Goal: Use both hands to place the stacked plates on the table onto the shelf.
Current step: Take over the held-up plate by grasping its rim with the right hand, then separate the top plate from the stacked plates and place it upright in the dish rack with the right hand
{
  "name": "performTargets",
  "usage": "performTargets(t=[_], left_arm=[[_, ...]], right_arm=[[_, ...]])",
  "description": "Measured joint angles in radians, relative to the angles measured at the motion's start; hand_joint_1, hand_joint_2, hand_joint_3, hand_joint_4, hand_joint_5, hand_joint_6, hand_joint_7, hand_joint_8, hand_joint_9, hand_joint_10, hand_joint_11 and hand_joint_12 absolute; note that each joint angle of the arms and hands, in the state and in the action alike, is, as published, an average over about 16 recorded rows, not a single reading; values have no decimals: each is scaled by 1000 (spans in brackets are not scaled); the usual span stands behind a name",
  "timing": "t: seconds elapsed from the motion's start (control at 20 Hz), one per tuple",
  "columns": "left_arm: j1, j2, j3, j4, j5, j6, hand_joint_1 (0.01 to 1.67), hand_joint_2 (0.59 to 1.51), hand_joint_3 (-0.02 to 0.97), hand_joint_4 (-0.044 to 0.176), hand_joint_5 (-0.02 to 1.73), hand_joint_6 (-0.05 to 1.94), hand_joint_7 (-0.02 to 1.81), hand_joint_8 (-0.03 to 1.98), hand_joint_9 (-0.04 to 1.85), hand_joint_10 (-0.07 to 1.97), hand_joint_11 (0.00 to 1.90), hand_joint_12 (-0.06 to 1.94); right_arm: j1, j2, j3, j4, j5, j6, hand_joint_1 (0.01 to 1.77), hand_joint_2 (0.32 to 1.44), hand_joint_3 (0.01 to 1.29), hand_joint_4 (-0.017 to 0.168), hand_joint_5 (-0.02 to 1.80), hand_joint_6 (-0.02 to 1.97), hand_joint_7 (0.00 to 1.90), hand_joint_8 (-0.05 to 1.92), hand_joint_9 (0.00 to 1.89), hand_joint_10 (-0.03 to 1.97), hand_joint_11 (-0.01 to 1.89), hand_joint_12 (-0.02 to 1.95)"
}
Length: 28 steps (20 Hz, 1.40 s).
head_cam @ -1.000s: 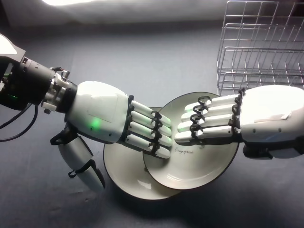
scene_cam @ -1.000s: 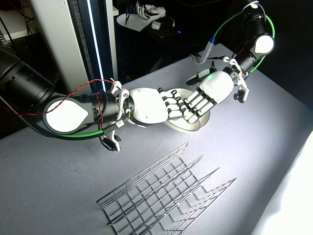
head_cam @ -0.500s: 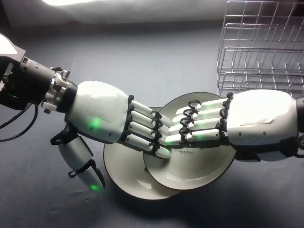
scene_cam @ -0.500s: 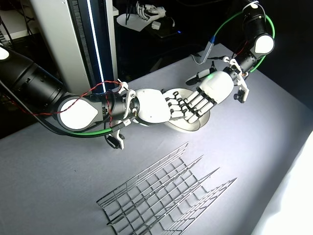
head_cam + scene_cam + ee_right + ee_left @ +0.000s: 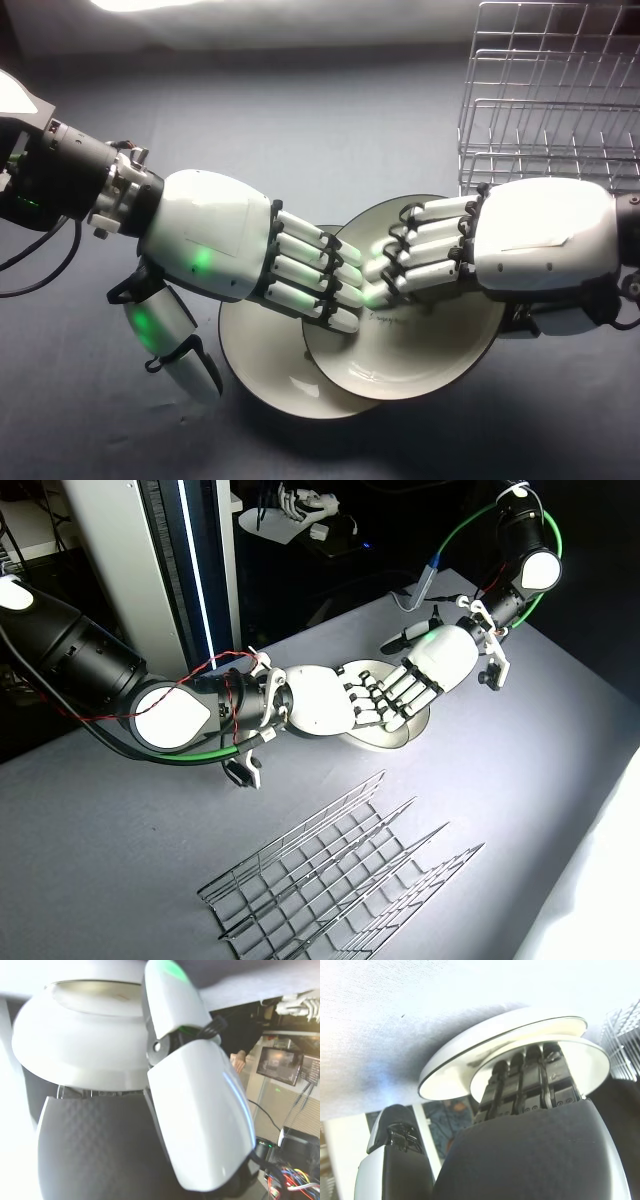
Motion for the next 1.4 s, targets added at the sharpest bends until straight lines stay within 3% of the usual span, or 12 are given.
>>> performTargets(t=[0.4,0.8,1.1,1.4], left_arm=[[-1,-1,5,0,-2,-10,14,1086,15,8,9,-34,-16,-30,5,-11,12,-38],[-20,22,-6,-2,17,-39,14,1081,15,9,10,-27,-2,-18,13,-4,12,-36],[-73,96,-41,-20,62,-61,14,1079,15,6,29,-7,12,0,17,2,13,-16],[-149,205,-95,-41,100,-99,15,1080,15,2,41,15,20,14,21,6,13,4]], right_arm=[[26,-12,19,0,17,-7,1269,1096,13,1,600,648,600,442,562,529,382,1293],[65,-17,19,-5,29,-10,1262,1003,12,5,770,1108,807,838,783,997,724,1348],[91,-16,13,-9,26,-7,1273,987,12,4,812,1105,852,887,829,1110,793,1348],[117,-9,-3,-3,12,-3,1283,988,12,3,822,1148,868,951,849,1166,809,1360]])
